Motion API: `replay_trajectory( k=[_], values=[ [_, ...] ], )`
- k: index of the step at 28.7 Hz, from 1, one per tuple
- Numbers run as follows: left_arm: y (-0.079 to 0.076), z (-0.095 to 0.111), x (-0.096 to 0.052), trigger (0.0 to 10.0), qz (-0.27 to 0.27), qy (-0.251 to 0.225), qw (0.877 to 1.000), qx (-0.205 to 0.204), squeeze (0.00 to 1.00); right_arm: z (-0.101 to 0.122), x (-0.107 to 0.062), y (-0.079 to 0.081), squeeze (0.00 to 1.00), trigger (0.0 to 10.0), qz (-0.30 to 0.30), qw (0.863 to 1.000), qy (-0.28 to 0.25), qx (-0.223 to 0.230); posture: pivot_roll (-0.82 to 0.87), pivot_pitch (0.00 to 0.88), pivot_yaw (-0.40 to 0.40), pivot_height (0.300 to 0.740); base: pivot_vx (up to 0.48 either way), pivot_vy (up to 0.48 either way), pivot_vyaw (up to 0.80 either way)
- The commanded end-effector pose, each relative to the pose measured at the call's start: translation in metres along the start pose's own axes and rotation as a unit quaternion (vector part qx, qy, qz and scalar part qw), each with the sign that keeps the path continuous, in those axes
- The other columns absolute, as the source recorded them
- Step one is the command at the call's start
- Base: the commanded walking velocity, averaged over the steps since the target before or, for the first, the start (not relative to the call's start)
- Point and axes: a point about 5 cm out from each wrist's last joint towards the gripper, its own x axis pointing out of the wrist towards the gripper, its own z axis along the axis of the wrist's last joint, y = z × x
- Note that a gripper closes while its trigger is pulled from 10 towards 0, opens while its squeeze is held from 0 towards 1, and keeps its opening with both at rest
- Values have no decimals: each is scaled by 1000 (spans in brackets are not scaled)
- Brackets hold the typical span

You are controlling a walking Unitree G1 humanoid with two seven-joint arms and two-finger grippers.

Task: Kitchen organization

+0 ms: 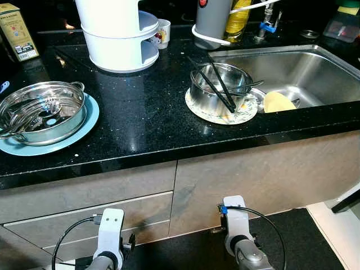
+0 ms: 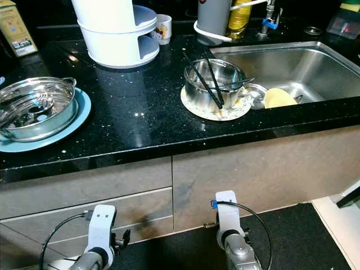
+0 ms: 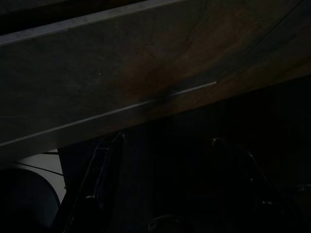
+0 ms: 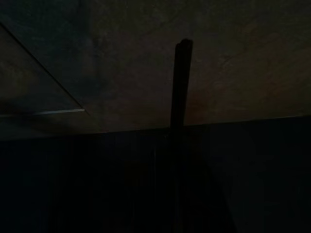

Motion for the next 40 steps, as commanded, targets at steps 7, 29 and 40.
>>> replay_trajectory(
  k=[7, 29, 40],
  values=[
    [-3, -8, -3, 10000, -10, 13, 1000, 1, 0, -11, -3, 1, 0, 10000, 2, 1000, 21, 10, -116, 220, -34, 740, 0, 0, 0],
    [-7, 2, 2, 10000, -13, -4, 1000, 18, 0, -7, -1, 0, 0, 10000, -3, 1000, 18, 1, -106, 230, -27, 740, 0, 0, 0],
    [2, 2, 3, 10000, 29, -8, 999, 32, 0, -7, -1, 2, 0, 10000, 0, 1000, 20, -6, -105, 234, -28, 740, 0, 0, 0]
  ],
)
